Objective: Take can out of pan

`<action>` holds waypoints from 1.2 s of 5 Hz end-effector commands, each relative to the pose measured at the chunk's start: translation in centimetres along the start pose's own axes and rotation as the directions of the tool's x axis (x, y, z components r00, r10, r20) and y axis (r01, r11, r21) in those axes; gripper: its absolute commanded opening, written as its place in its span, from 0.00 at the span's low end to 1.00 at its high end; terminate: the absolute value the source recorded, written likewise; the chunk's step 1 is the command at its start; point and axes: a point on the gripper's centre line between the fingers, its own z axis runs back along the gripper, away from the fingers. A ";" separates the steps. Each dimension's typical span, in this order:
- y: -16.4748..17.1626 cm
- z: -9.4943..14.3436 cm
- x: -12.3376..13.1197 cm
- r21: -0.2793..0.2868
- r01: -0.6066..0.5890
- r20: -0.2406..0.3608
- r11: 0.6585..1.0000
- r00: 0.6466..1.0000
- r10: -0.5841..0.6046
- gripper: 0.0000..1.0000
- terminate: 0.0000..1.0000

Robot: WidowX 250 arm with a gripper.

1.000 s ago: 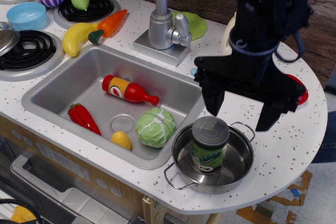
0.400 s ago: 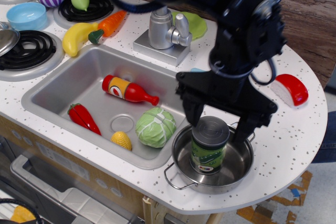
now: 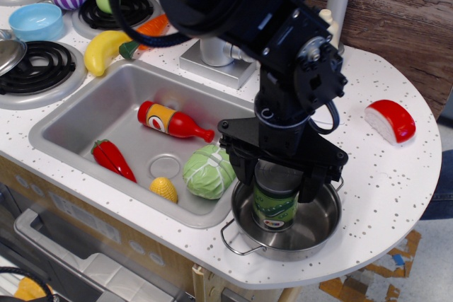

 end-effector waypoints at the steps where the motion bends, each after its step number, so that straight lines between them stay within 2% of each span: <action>1: 0.2 -0.2 0.5 -0.022 -0.015 0.019 1.000 1.000 0.015 0.00 0.00; 2: -0.2 0.8 0.9 -0.031 -0.026 -0.016 0.999 1.000 0.026 0.00 0.00; 3: -0.9 3.9 1.8 0.000 -0.040 -0.098 0.999 0.994 0.040 0.00 0.00; 4: -1.2 6.2 3.6 0.055 -0.015 -0.121 0.998 0.992 0.021 0.00 0.00; 5: -0.7 6.4 5.8 0.056 0.006 -0.104 0.998 0.995 0.000 0.00 0.00; 6: 0.0 5.5 8.2 0.039 0.041 -0.069 0.998 0.997 -0.038 0.00 0.00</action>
